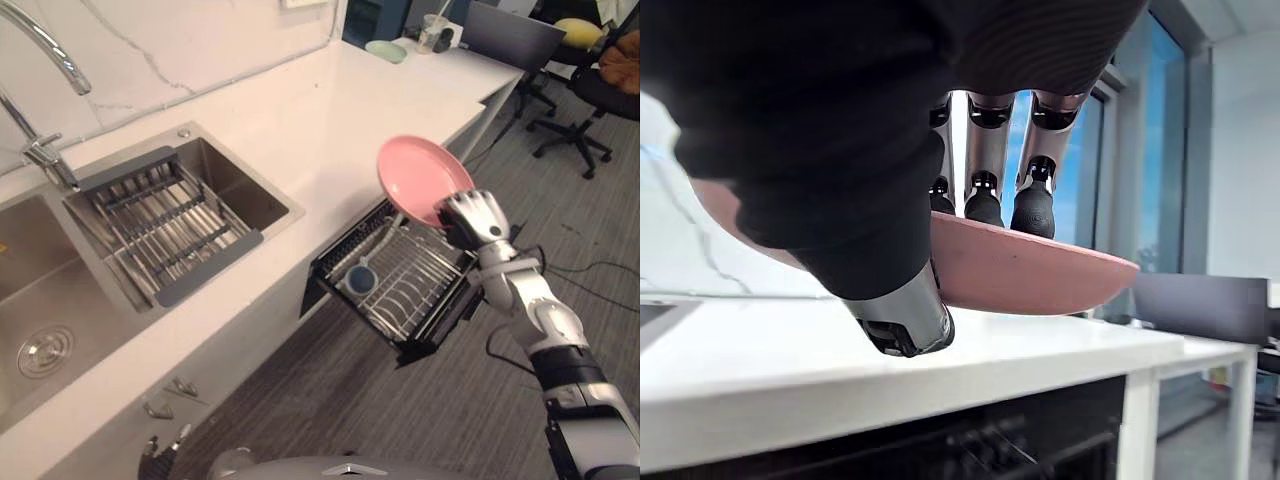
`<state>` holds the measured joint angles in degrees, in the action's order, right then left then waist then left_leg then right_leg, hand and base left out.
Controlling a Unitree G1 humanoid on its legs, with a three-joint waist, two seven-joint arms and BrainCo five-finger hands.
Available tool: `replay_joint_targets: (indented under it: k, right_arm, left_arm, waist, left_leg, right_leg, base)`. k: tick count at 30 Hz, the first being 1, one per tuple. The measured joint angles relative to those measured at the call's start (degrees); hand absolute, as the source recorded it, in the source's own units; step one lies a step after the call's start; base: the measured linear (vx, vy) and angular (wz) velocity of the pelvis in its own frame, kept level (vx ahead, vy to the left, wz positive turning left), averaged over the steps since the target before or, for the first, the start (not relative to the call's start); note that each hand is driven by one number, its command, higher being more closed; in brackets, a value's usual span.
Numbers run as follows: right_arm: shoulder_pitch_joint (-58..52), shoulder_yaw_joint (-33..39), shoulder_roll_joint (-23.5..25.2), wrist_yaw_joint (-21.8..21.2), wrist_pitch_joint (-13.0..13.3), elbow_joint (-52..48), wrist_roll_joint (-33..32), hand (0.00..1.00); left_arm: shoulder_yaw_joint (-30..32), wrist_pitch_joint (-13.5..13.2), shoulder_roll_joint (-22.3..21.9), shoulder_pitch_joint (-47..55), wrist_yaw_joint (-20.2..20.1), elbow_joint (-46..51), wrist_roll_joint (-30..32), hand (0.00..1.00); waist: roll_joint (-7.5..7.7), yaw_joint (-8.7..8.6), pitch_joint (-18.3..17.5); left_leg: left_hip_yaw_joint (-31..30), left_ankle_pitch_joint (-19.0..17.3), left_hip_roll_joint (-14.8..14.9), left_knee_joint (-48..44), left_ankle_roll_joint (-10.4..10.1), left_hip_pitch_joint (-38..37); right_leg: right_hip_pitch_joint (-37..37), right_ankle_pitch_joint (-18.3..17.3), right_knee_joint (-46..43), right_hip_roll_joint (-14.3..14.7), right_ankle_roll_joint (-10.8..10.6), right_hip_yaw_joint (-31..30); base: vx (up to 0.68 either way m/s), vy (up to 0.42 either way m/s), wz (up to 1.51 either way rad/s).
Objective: Walk over to the sink, pick up the cup, carry it to the dishwasher, place the cup inside the dishwasher, then close the dishwasher door
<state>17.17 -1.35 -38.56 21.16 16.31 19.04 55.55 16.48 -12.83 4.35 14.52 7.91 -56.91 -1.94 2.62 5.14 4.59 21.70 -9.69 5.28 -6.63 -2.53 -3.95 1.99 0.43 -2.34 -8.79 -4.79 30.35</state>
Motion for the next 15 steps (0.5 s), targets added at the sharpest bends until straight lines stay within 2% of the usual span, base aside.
replay_joint_targets:
  k: [3, 9, 11, 15]
  right_arm:
    - [-2.4, 0.0, 0.0, 0.0, -1.0, 0.4, -0.1, 1.00]
    - [-2.5, 1.9, 2.4, 0.2, -3.1, 4.7, -2.0, 1.00]
    - [-1.5, 2.2, 2.4, 0.6, -4.3, 5.5, -2.6, 1.00]
    - [6.4, 2.1, 2.4, 1.3, -6.7, 11.6, -6.4, 1.00]
  left_arm:
    - [-1.0, 0.0, 0.1, 0.3, 0.0, 0.1, 1.5, 0.00]
    - [-1.8, 0.0, 0.8, 0.2, 0.0, 0.5, 2.2, 0.00]
    - [-2.1, 0.0, 1.3, 0.0, -0.1, 1.7, 2.1, 0.00]
    - [-2.8, 0.3, 3.8, -3.2, -0.9, 2.5, 0.6, 0.00]
  waist:
    - [0.08, -0.61, 0.0]
    - [1.08, -0.45, 1.6]
    - [1.04, -0.59, 3.2]
    - [0.71, -0.32, 9.0]
  left_leg:
    - [-1.2, 1.2, -0.6, 1.1, 0.1, 0.6]
    - [-2.4, 3.0, -2.0, 1.5, 1.5, 3.7]
    - [-3.0, 3.8, -2.4, 1.0, 2.2, 6.3]
    - [-3.1, 4.7, -3.0, -1.5, 3.1, 13.1]
  right_leg:
    - [0.2, 1.3, 1.9, 0.2, -0.1, 0.3]
    - [-1.7, 5.4, 4.5, -0.2, 0.2, 0.3]
    - [-3.6, 7.4, 5.2, -0.5, 0.3, 0.2]
    - [-8.9, 10.3, 5.8, -1.1, 0.8, -0.7]
  base:
    - [-0.09, -0.021, 0.11]
    - [-0.13, 0.055, 0.08]
    - [-0.18, 0.090, 0.12]
    - [-0.22, 0.089, 0.03]
